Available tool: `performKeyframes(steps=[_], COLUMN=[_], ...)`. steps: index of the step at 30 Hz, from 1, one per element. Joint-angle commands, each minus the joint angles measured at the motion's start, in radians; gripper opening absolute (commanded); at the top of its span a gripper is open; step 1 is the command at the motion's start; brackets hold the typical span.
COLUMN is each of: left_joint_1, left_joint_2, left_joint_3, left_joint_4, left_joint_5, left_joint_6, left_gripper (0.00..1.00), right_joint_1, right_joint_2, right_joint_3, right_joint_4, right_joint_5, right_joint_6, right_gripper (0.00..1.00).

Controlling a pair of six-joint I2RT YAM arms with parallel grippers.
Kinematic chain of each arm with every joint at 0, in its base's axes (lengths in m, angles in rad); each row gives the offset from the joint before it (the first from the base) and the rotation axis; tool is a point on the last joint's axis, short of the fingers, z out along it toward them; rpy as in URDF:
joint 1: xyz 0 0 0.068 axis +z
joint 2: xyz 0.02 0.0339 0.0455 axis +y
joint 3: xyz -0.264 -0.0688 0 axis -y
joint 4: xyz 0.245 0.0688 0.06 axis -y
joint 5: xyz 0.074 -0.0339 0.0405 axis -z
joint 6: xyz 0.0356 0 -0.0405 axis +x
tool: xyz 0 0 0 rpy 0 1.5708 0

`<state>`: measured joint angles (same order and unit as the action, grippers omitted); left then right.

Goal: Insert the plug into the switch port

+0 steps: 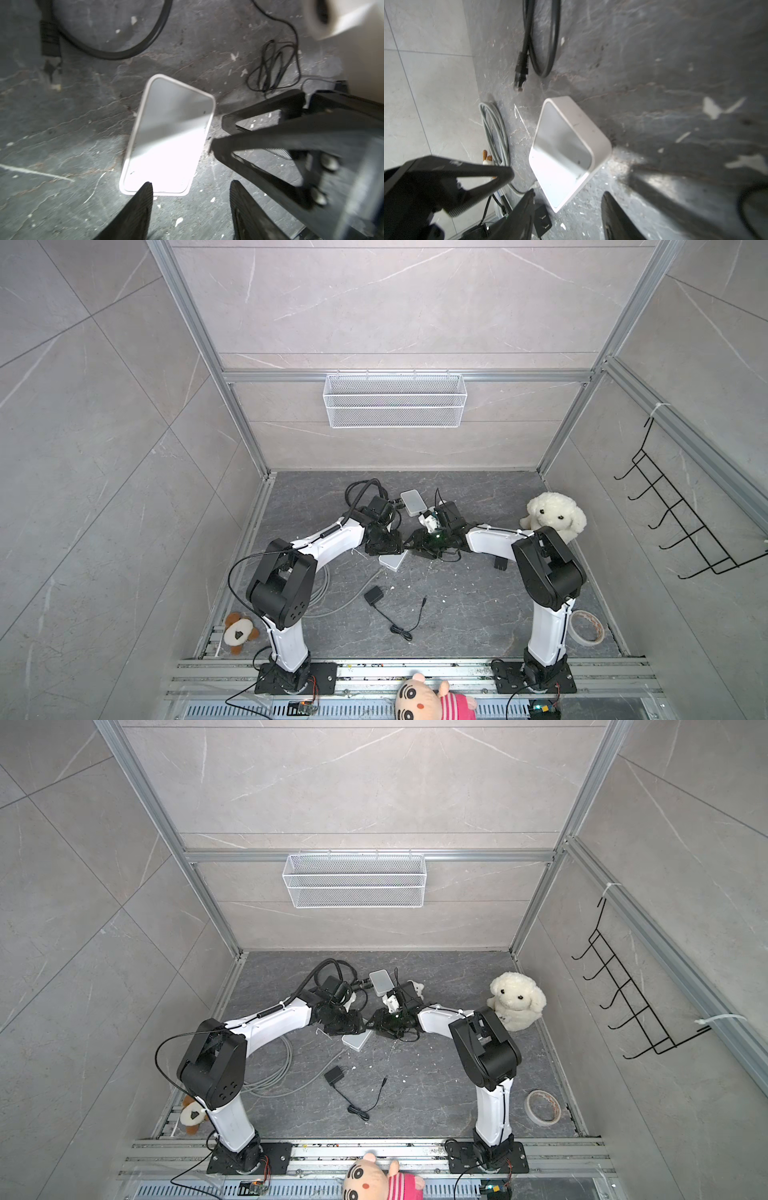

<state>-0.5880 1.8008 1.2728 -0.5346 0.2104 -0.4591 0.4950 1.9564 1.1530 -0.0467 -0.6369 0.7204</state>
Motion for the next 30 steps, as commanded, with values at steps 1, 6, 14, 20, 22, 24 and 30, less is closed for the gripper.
performKeyframes(steps=[1,6,14,20,22,24,30], left_joint_1=[0.007,0.009,0.007,-0.002,0.006,0.031,0.089], left_joint_2=[-0.02,0.008,0.042,0.026,-0.005,-0.029,-0.011], left_joint_3=[-0.025,-0.043,-0.059,-0.037,-0.035,-0.033,-0.066], left_joint_4=[-0.043,-0.025,0.028,0.006,-0.004,-0.023,-0.013], left_joint_5=[-0.043,-0.046,0.072,0.036,-0.003,-0.04,-0.05], left_joint_6=[0.021,0.026,0.035,0.037,0.035,0.025,0.032], left_gripper=[0.63,0.63,0.63,0.63,0.64,0.66,0.69], right_joint_1=[0.01,0.011,0.016,0.016,0.015,0.016,0.016], right_joint_2=[-0.021,-0.014,0.046,0.07,0.063,0.059,0.062], right_joint_3=[-0.014,-0.01,0.015,0.059,0.053,0.044,0.035], right_joint_4=[0.016,0.023,0.114,0.098,0.092,0.085,0.089], right_joint_5=[-0.015,-0.027,-0.065,-0.059,-0.058,-0.059,-0.062], right_joint_6=[-0.02,-0.014,0.073,0.082,0.08,0.074,0.08], right_gripper=[0.55,0.55,0.58,0.58,0.58,0.58,0.58])
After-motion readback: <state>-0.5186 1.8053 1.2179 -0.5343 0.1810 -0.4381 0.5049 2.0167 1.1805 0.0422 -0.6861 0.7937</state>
